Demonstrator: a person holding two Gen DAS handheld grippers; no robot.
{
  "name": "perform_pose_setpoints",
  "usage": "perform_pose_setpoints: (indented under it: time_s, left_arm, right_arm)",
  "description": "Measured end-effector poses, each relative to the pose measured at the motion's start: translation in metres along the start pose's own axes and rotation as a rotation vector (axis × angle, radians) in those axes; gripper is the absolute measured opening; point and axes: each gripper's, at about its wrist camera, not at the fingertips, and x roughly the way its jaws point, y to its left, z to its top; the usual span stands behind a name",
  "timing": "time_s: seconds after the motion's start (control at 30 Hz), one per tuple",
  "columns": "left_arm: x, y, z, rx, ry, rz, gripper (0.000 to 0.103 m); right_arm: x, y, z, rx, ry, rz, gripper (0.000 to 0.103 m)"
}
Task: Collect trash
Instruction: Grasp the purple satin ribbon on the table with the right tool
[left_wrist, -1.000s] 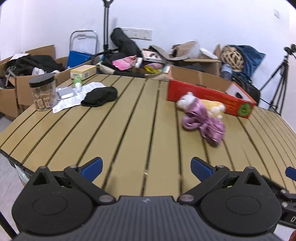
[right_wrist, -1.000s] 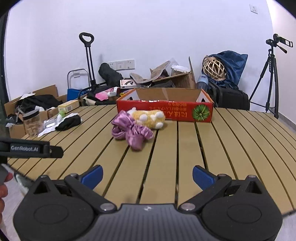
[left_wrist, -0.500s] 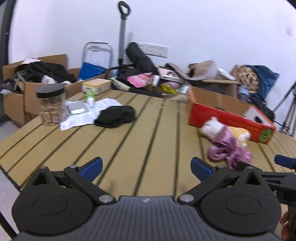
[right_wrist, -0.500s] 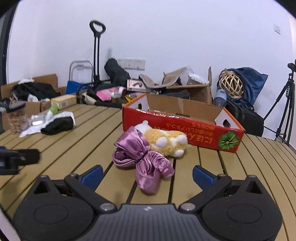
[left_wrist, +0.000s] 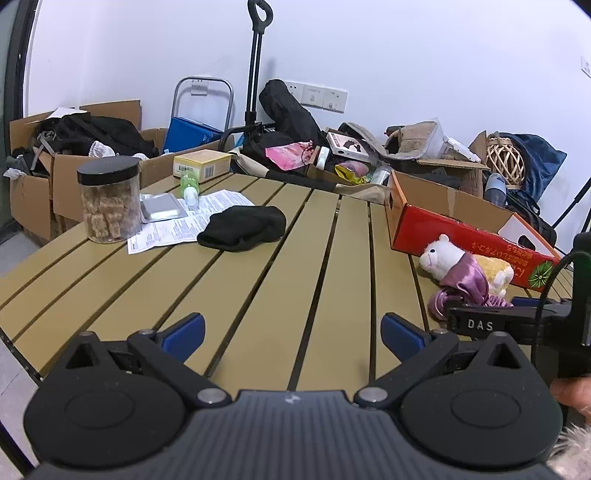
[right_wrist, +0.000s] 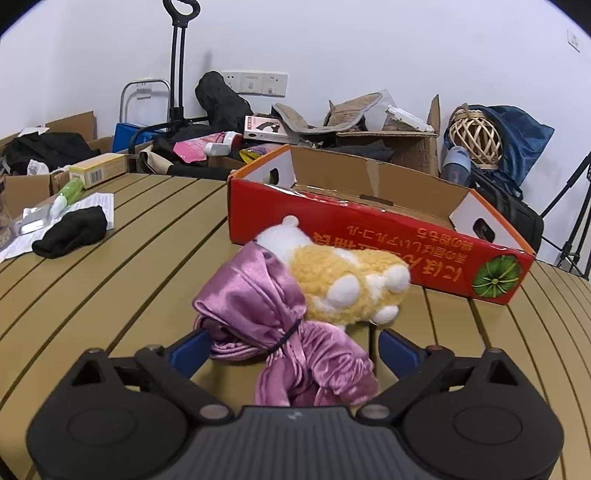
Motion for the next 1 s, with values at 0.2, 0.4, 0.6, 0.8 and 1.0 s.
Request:
perform_pose_setpoints:
  time_s: [0.2, 0.4, 0.6, 0.8, 1.0]
  left_arm:
    - [-0.001, -0.002, -0.001, -0.003, -0.002, -0.005, 0.103]
    - [-0.001, -0.006, -0.001, 0.006, -0.004, -0.019, 0.103]
    - [-0.003, -0.008, -0.002, 0.006, -0.007, -0.03, 0.103]
    - [-0.006, -0.008, -0.002, 0.004, -0.008, -0.044, 0.103]
    - [-0.007, -0.011, -0.004, 0.013, -0.008, -0.056, 0.103]
  right_arm:
    - [0.004, 0.002, -0.004, -0.009, 0.008, 0.001, 0.067]
    - [-0.004, -0.004, -0.007, -0.006, 0.003, 0.015, 0.042]
    - [-0.026, -0.009, -0.019, 0.016, -0.048, 0.026, 0.034]
    - [-0.052, -0.023, -0.029, 0.075, -0.116, 0.017, 0.032]
    - [-0.079, -0.048, -0.042, 0.146, -0.174, -0.02, 0.031]
